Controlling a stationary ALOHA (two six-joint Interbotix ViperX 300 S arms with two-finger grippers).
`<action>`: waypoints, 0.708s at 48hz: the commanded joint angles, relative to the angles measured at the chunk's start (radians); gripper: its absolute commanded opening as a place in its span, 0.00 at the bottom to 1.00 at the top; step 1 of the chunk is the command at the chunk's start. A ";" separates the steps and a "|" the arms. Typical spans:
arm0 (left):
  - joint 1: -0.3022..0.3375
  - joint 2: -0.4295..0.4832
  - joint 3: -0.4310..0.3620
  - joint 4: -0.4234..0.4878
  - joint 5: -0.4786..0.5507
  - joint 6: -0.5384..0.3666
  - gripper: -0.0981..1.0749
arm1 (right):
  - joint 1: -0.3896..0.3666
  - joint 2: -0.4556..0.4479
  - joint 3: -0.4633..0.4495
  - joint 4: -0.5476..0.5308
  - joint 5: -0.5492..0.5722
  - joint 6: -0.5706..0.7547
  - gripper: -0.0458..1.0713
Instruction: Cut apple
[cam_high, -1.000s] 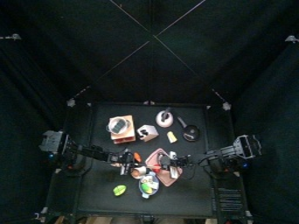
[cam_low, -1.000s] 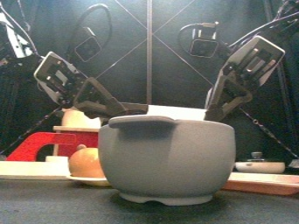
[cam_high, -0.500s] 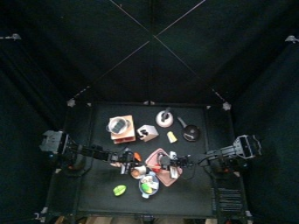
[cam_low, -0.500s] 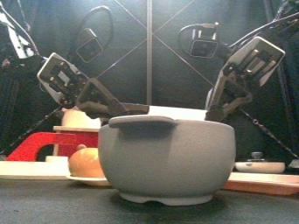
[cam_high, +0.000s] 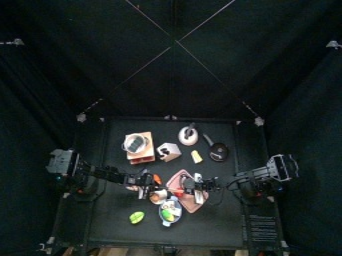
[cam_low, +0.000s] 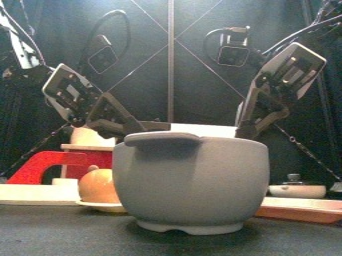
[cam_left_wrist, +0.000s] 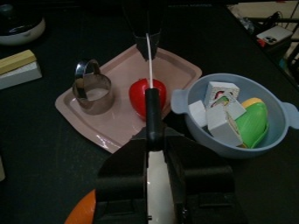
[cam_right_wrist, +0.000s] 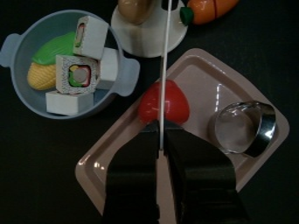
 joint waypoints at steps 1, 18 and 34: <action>0.014 -0.005 -0.011 -0.002 -0.003 -0.002 0.45 | 0.003 -0.011 -0.008 0.000 0.002 -0.005 0.34; 0.014 -0.029 -0.011 0.000 -0.005 -0.002 0.45 | 0.003 -0.028 -0.012 -0.005 0.003 -0.005 0.34; 0.014 -0.018 -0.012 0.000 -0.005 -0.002 0.45 | -0.012 -0.018 -0.012 -0.008 -0.003 -0.005 0.34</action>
